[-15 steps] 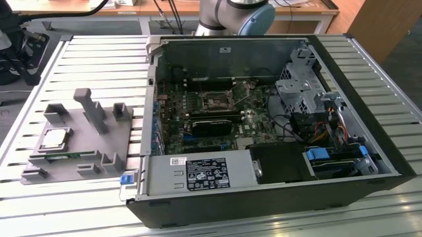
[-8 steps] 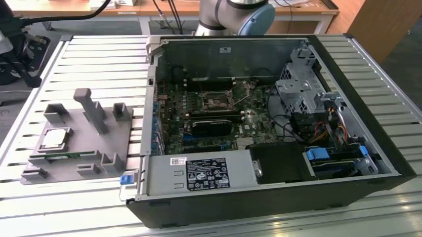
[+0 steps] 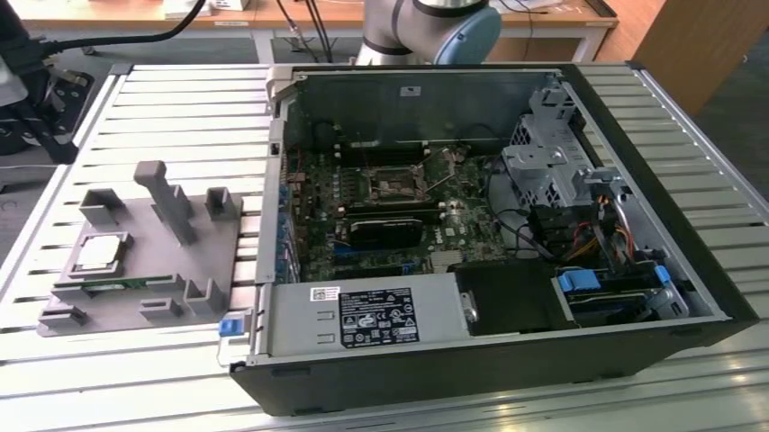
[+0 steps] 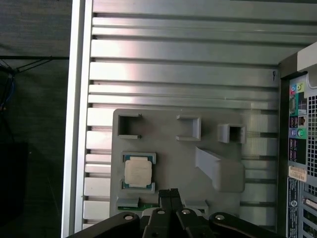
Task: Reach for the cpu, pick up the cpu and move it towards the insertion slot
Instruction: 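Pick up the cpu and move it towards the insertion slot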
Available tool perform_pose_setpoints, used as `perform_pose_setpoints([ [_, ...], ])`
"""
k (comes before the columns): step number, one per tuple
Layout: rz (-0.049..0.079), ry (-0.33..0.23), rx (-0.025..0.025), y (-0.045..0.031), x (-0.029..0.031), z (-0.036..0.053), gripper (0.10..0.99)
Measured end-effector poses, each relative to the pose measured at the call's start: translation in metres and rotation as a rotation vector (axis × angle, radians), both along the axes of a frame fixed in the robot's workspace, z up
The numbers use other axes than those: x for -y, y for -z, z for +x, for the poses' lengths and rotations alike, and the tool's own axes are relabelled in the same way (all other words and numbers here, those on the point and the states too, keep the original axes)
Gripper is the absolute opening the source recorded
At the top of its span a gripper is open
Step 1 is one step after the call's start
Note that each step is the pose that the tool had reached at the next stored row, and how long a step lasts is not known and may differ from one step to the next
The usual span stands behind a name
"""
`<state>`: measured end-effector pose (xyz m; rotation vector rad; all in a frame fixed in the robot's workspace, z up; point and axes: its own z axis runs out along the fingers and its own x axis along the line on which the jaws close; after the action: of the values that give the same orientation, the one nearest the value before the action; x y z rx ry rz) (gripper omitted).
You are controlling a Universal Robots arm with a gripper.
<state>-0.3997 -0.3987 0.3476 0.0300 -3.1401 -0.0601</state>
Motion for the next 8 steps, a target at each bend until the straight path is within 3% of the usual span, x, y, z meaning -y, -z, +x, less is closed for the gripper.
perform_pose_setpoints([
  [8, 0.0, 0.0, 0.0001, 0.0068, 0.0024, -0.0035, 0.106],
])
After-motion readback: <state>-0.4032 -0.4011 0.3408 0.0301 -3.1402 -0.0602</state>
